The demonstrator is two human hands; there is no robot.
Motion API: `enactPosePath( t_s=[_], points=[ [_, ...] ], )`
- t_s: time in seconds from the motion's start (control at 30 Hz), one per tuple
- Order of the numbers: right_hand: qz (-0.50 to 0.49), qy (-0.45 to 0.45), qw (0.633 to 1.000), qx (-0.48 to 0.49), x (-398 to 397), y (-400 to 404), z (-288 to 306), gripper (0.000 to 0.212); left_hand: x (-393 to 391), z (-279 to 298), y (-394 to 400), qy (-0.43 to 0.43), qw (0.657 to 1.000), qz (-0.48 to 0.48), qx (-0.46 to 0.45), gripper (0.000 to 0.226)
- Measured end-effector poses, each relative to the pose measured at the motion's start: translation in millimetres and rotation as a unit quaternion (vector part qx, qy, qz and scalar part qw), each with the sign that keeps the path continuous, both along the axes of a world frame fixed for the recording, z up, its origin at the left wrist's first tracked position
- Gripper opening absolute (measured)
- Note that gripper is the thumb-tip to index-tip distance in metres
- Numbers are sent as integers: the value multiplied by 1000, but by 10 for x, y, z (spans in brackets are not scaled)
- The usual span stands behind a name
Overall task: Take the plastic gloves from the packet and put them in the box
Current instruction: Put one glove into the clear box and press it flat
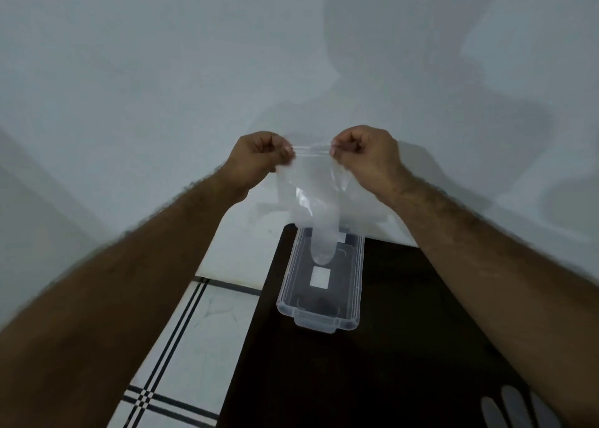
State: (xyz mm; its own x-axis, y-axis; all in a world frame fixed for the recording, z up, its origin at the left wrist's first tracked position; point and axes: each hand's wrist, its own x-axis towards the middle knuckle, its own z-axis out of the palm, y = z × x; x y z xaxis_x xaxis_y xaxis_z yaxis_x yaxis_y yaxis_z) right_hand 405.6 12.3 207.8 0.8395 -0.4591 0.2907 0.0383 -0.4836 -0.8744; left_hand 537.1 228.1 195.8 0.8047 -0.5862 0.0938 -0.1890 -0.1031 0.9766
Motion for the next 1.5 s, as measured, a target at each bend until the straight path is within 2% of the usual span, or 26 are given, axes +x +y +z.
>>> enactPosePath(
  t_s=[0.17, 0.23, 0.3, 0.37, 0.43, 0.63, 0.77, 0.9, 1.0, 1.07, 1.2, 1.4, 1.5],
  points=[
    [-39, -98, 979, -174, -168, 33, 145, 11, 20, 63, -69, -45, 995, -5, -92, 4],
    [-51, -133, 952, -270, -330, 58, 89, 12, -57, 33, -58, -72, 990, -16, -118, 18],
    [-58, -160, 925, -341, -475, 69, -42, 11, -131, -60, -13, -109, 987, -26, -117, 20],
    [-48, -161, 912, -374, -594, 61, -225, 12, -214, -221, 48, -169, 981, -22, -89, 15],
    [-29, -132, 912, -387, -691, 62, -442, 13, -272, -456, 109, -228, 972, -23, -48, 11],
    [42, -18, 910, -412, -820, -30, -1088, 18, -342, -1144, 137, -286, 955, -47, 63, 15],
    [78, 42, 893, -441, -871, -76, -1496, 13, -350, -1539, 112, -286, 945, -76, 141, 20],
    [116, 105, 876, -455, -954, -33, -1833, 9, -392, -1901, 114, -302, 922, -144, 194, 19],
    [157, 131, 855, -476, -1021, 61, -2044, 4, -430, -2161, 127, -318, 894, -206, 240, 15],
    [184, 174, 838, -484, -1024, 124, -2138, 9, -422, -2317, 130, -334, 867, -239, 281, 15],
    [237, 270, 790, -496, -937, 243, -2279, 6, -386, -2499, 38, -408, 788, -293, 357, 22],
    [318, 345, 709, -527, -812, 374, -2429, 20, -403, -2435, -181, -439, 658, -380, 479, 24],
    [363, 395, 681, -498, -745, 362, -2453, 29, -402, -2399, -245, -430, 628, -400, 511, 26]
  ],
)
